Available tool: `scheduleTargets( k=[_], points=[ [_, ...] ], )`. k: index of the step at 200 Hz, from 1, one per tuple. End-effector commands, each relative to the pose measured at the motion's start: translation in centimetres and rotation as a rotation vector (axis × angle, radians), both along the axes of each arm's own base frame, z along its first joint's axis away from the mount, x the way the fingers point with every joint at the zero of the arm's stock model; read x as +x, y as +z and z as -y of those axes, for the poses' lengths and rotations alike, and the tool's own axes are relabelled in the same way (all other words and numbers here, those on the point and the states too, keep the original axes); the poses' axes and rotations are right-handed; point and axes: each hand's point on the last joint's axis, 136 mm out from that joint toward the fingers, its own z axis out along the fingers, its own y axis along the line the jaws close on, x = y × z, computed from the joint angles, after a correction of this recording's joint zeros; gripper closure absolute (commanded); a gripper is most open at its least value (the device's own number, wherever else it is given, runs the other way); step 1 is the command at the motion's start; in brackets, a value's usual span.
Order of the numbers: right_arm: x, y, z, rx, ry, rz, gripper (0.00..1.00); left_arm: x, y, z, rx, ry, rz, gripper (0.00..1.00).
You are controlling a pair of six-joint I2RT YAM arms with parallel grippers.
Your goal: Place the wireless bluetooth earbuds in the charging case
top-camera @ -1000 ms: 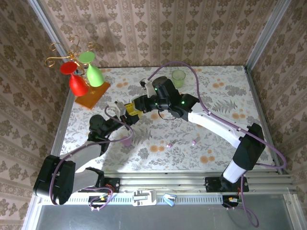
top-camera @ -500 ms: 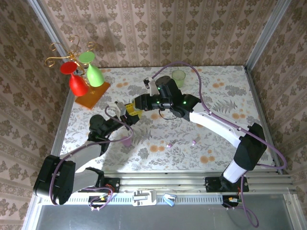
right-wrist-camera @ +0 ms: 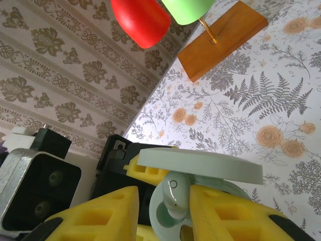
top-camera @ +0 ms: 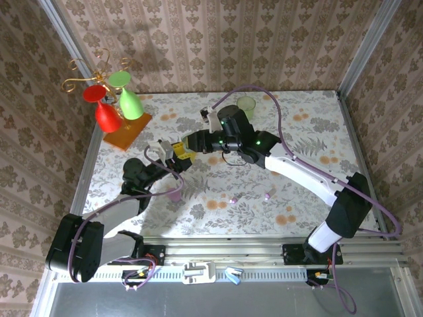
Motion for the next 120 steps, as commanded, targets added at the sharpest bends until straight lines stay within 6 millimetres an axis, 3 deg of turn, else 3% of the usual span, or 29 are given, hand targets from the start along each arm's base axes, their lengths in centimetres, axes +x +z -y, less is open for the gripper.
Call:
scheduleTargets(
  k=[1, 55, 120],
  points=[
    [-0.8, 1.7, 0.6, 0.017, 0.024, 0.050, 0.68, -0.3, 1.7, 0.2, -0.016, -0.009, 0.075, 0.78],
    [-1.2, 2.3, 0.6, 0.021, 0.035, 0.086, 0.66, -0.2, 1.7, 0.2, -0.021, -0.012, 0.075, 0.78],
    [-0.5, 1.3, -0.6, 0.001, 0.061, 0.067, 0.64, -0.4, 1.8, 0.3, -0.022, -0.019, 0.077, 0.78]
  ],
)
